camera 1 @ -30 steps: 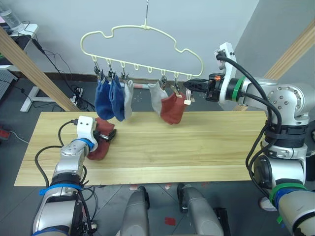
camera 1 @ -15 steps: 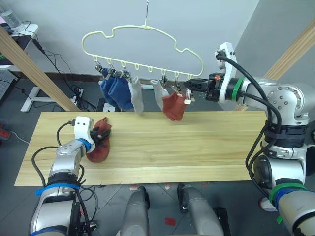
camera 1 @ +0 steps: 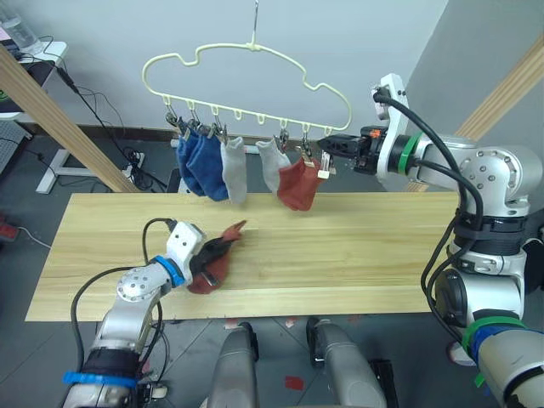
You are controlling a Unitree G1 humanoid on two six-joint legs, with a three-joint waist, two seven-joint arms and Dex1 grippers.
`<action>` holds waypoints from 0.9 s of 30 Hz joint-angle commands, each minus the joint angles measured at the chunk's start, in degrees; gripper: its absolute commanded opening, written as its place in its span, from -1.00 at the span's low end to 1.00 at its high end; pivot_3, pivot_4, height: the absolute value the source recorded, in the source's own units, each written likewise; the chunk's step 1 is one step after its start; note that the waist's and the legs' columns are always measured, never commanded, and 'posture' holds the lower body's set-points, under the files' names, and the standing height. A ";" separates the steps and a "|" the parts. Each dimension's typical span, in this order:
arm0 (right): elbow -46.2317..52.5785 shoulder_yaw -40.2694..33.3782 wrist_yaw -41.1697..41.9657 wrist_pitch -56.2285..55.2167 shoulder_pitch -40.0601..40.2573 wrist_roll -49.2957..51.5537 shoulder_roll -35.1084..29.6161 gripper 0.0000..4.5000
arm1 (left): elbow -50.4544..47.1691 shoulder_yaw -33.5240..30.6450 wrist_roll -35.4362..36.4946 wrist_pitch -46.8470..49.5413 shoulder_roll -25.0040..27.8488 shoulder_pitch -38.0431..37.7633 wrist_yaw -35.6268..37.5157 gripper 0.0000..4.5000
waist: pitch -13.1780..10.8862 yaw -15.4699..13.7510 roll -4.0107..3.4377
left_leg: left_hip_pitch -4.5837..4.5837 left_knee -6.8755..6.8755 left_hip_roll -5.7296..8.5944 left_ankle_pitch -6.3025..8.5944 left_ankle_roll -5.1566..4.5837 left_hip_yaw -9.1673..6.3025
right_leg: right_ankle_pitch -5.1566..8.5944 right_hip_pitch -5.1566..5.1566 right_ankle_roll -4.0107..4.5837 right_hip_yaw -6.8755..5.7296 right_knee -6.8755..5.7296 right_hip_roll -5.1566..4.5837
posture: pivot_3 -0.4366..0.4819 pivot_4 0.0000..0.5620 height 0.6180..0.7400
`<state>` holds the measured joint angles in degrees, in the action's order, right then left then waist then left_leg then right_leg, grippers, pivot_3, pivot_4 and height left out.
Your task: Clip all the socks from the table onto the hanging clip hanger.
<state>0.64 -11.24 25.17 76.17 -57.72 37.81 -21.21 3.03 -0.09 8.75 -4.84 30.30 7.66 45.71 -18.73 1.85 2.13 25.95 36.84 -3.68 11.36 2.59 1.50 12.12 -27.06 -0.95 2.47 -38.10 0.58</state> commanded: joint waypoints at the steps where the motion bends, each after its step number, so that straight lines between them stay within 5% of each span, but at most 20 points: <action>1: -2.02 -3.29 -3.12 3.45 -1.64 0.30 0.62 -1.00 | -9.10 2.19 0.59 -6.89 -1.11 1.56 1.32 -0.99 | 0.00 -0.07 0.00 | 0.00 0.02 0.01 0.00 0.00 0.00 | 0.00 0.01 -0.01 0.00 -0.01 0.00 | -0.23 0.14 1.00; 16: -4.90 -19.00 -13.46 16.21 -8.00 0.93 10.12 -1.00 | -3.66 9.89 -9.49 -15.63 -8.80 11.49 -6.19 -0.99 | 0.01 0.59 -0.01 | 0.03 0.05 0.01 -0.03 -0.06 0.03 | -0.12 0.01 -0.11 0.05 0.03 0.06 | -0.28 0.15 1.00; 27: -4.29 -19.67 -17.21 16.33 -7.13 3.71 11.31 -1.00 | 1.22 9.90 -13.06 -19.21 -10.64 15.81 -10.67 -0.99 | 0.01 0.76 -0.01 | 0.04 0.05 0.03 -0.03 -0.06 0.04 | -0.11 0.01 -0.15 0.07 0.04 0.06 | -0.29 0.16 1.00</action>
<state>-4.73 -30.38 8.77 91.88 -64.99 40.61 -9.86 5.11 9.34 -3.85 -22.03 19.96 22.98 36.05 -18.72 2.61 2.12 25.99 36.89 -3.65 11.33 2.53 1.55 12.01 -27.05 -1.11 2.54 -38.05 0.64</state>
